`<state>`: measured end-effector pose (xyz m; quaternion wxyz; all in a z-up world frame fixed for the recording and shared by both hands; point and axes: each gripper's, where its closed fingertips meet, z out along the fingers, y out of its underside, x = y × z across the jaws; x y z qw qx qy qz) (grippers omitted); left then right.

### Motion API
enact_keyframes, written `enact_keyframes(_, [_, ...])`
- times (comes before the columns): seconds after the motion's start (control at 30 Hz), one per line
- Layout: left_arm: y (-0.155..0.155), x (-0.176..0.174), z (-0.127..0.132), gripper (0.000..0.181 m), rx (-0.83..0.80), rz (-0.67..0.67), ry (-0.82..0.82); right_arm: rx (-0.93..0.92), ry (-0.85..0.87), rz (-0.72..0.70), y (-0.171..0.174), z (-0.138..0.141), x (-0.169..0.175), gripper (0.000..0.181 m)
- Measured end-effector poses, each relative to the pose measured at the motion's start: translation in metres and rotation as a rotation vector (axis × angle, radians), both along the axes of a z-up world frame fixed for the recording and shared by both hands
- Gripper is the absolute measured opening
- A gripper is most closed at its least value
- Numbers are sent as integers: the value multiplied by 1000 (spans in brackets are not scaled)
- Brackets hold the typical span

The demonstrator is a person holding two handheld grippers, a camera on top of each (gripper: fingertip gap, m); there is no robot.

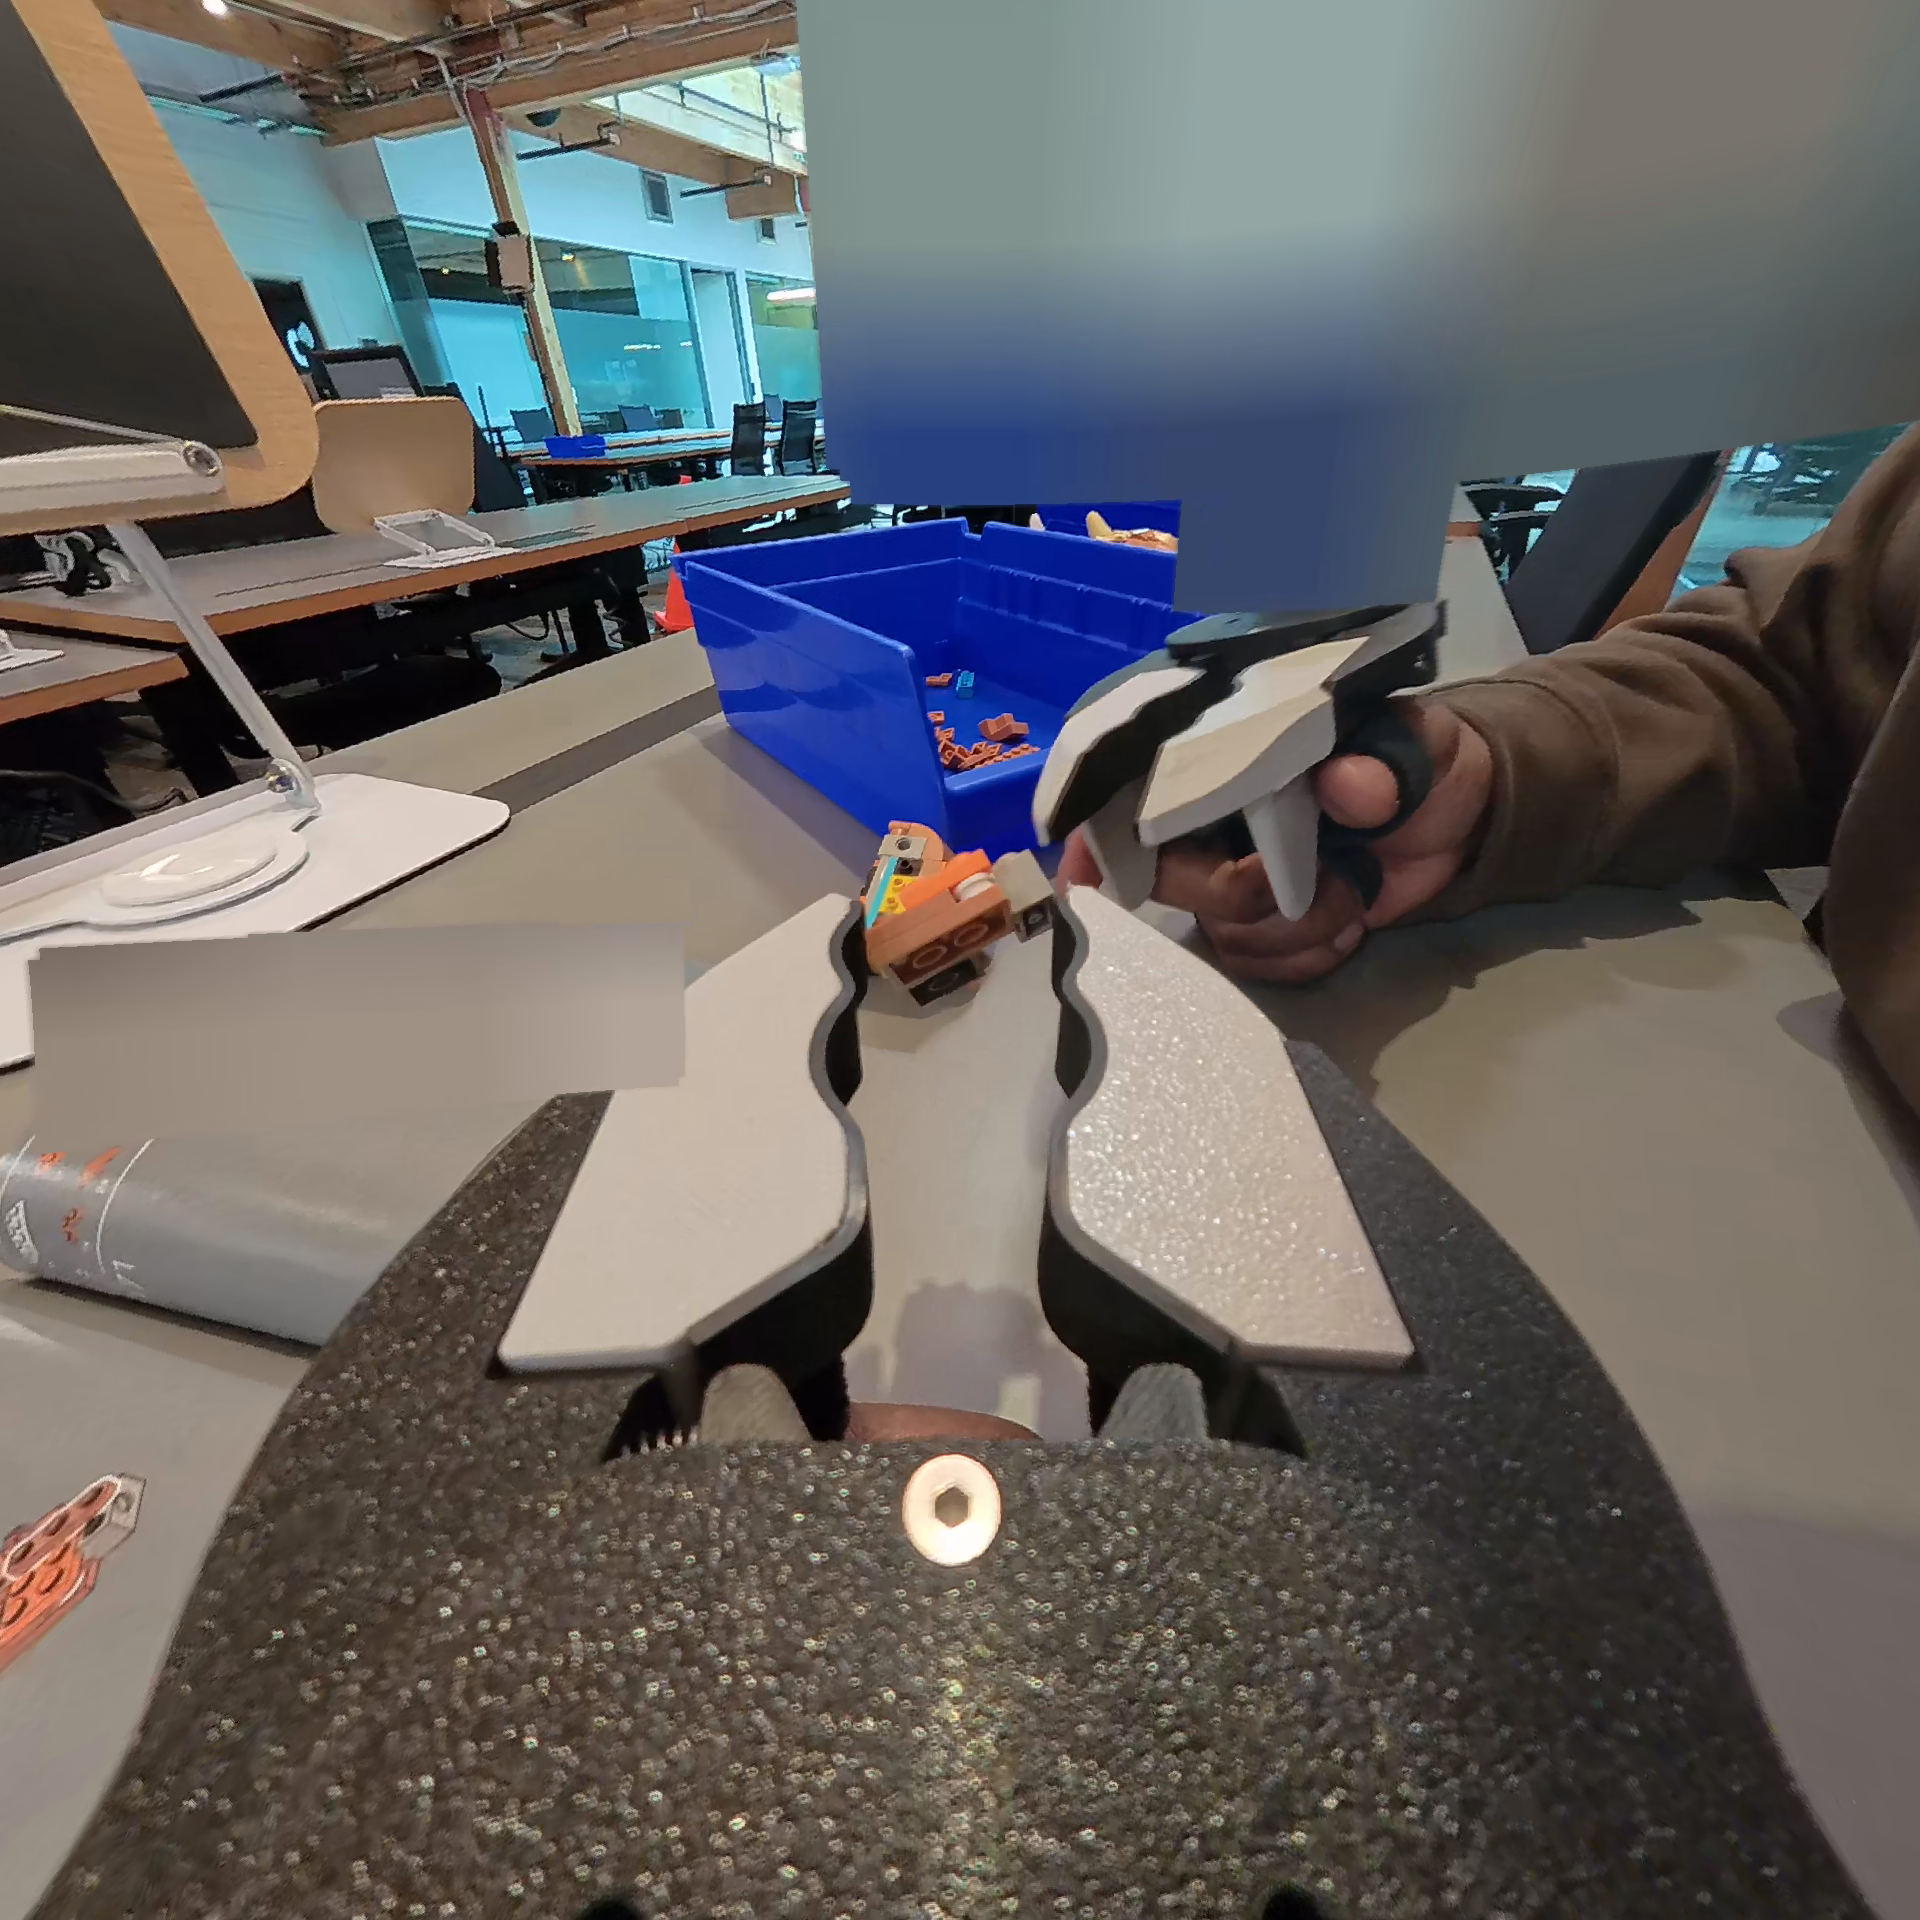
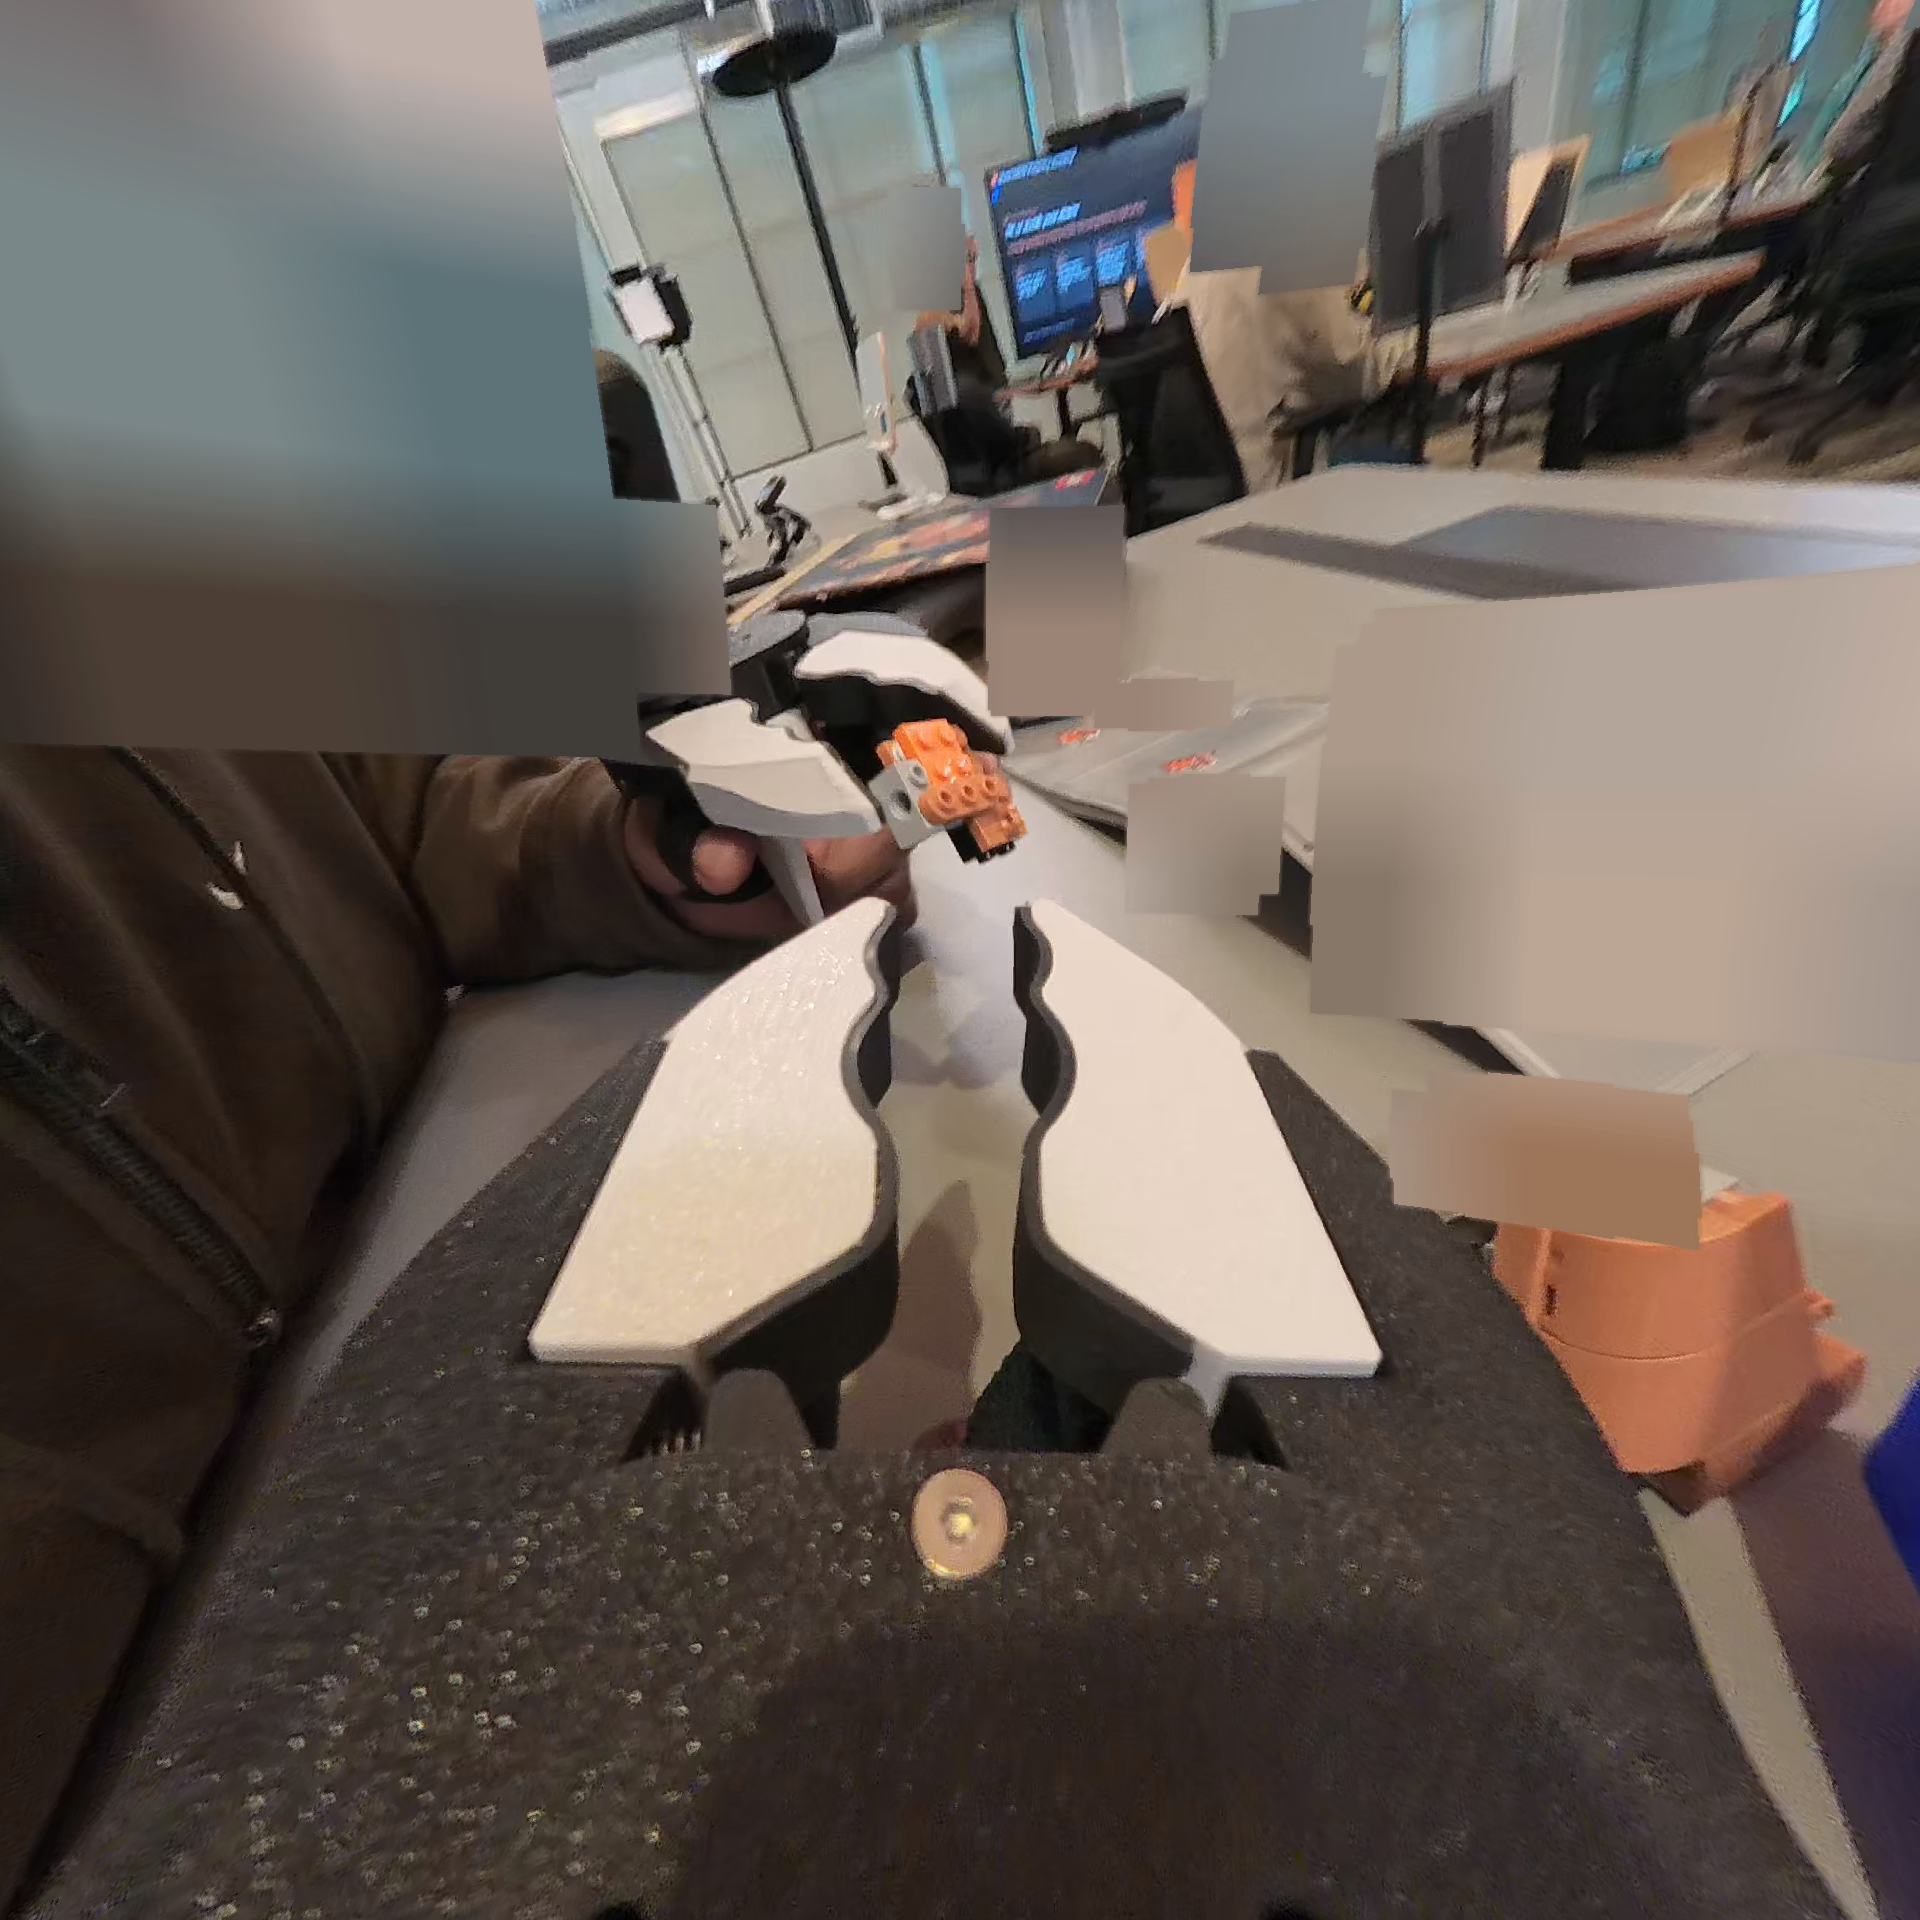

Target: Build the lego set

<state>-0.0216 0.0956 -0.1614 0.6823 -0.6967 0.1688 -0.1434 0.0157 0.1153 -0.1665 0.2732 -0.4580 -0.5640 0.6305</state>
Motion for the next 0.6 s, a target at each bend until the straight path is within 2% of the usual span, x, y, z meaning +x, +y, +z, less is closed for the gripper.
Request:
enact_keyframes(0.17, [-3, 7, 4, 34, 34, -39, 9, -39, -60, 86, -9, -5, -7, 27])
enact_keyframes(0.37, [-8, 9, 9, 34, 75, -83, 50, 6, -18, 141, -22, -4, -22, 30])
enact_keyframes(0.47, [-7, 2, -3, 34, 18, -100, 141, 33, -7, 114, -20, -4, -35, 30])
enact_keyframes(0.6, [-8, -16, -35, 34, -147, -102, 341, 36, -4, 55, -12, -4, -50, 28])
